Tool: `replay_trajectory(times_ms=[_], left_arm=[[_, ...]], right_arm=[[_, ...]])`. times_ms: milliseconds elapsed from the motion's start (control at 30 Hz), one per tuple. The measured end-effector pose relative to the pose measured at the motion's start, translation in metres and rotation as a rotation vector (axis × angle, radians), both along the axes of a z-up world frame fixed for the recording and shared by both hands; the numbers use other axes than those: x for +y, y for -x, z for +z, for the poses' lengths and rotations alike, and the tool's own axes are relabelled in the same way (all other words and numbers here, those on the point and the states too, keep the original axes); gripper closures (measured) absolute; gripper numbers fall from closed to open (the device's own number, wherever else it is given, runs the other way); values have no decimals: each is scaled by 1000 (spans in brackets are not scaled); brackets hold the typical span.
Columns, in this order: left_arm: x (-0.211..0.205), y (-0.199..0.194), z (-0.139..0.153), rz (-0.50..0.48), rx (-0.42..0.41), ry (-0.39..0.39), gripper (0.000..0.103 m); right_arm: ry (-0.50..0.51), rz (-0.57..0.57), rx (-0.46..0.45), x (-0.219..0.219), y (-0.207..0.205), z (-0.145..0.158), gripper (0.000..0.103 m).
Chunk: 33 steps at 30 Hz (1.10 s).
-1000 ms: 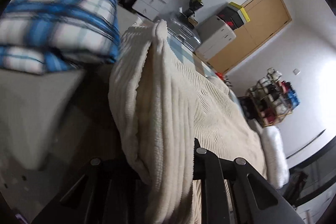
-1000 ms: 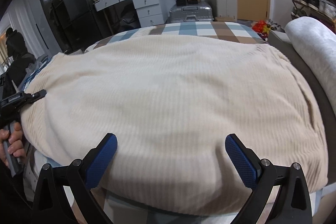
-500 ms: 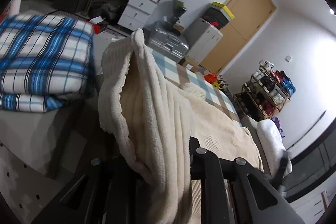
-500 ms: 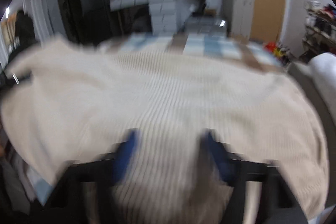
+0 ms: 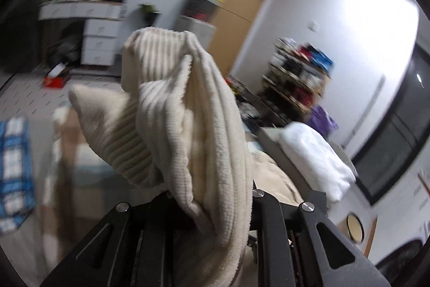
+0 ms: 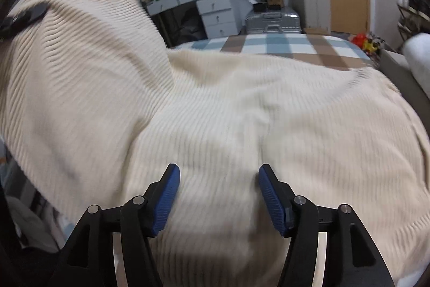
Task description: Fold large clothes
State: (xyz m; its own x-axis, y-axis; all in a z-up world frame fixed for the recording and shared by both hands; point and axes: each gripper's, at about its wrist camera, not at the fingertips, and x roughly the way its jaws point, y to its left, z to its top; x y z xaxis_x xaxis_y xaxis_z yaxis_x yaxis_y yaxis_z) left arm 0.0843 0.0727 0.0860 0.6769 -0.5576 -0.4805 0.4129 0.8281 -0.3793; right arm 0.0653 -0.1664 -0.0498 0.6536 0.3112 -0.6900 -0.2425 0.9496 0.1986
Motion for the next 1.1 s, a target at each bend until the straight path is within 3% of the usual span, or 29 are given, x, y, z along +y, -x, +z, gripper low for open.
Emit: replay_trajectory(times_ms=[67, 167, 300, 333, 433, 533, 633, 733, 867, 933, 1000, 1033, 1067, 1100], left_arm=[[-36, -5, 2, -70, -21, -45, 90], [-100, -10, -11, -174, -37, -128, 90], [-185, -15, -66, -395, 19, -241, 84], [-198, -17, -83, -456, 56, -245, 76], [-212, -14, -116, -588, 210, -191, 58], [-188, 10, -102, -671, 150, -77, 35], [-154, 28, -79, -708, 103, -18, 33], [-117, 34, -62, -657, 75, 40, 33], [-79, 22, -63, -425, 29, 36, 32], [-69, 12, -78, -300, 66, 5, 32], [-72, 5, -92, -238, 111, -29, 32], [-72, 4, -98, -223, 127, -34, 32], [-72, 4, -102, -215, 137, -36, 32], [-73, 6, -104, -213, 139, -35, 32]], right_arm=[[13, -77, -42, -24, 15, 13, 26], [19, -203, -62, -66, 33, 26, 26], [3, -391, -34, -125, 56, 30, 26], [-1, -419, -22, -132, 60, 30, 26], [-7, -470, -8, -148, 78, 34, 26], [-43, -441, -17, -150, 93, 38, 26], [-185, -381, -29, -160, 104, 40, 25], [-317, -340, -44, -169, 103, 40, 25], [-528, -294, 5, -178, 78, 23, 23], [-630, -290, 62, -180, 56, 7, 23], [-633, -309, 113, -176, 31, -8, 28], [-622, -322, 133, -174, 24, -12, 33], [-603, -338, 161, -170, 14, -16, 52], [-583, -327, 177, -166, 7, -14, 78]])
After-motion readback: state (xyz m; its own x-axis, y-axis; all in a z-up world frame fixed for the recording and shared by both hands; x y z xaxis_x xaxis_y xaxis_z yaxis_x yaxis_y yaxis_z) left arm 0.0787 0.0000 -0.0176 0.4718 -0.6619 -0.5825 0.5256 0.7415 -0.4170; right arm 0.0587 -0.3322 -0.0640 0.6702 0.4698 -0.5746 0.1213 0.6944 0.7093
